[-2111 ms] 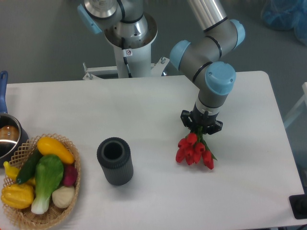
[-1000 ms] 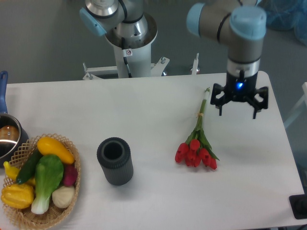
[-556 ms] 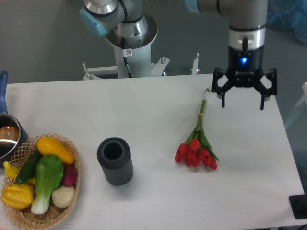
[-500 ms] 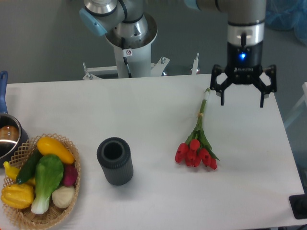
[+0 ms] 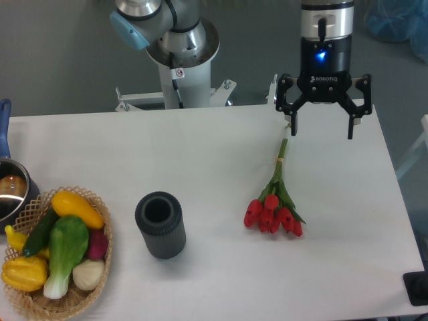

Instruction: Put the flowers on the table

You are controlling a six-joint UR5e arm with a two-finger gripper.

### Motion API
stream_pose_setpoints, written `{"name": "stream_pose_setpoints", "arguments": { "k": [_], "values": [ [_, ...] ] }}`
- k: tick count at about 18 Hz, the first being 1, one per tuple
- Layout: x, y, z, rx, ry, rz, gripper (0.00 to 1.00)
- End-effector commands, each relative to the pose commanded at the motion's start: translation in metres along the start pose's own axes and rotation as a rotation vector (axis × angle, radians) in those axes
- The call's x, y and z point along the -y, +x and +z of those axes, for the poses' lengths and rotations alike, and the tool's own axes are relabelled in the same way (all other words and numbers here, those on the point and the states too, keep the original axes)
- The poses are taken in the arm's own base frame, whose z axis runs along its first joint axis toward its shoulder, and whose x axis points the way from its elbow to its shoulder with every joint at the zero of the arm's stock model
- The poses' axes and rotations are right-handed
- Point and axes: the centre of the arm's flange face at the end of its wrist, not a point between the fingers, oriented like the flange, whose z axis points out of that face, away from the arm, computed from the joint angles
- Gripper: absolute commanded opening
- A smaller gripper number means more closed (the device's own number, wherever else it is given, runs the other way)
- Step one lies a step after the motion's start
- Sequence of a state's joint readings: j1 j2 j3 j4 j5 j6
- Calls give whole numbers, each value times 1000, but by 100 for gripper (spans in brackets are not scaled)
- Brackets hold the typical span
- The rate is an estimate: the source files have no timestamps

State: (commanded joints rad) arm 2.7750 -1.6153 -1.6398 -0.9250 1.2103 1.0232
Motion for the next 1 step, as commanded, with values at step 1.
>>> {"name": "stream_pose_setpoints", "arguments": {
  "k": [1],
  "values": [
    [0,0,0,1,-1,0,100]
  ]
}}
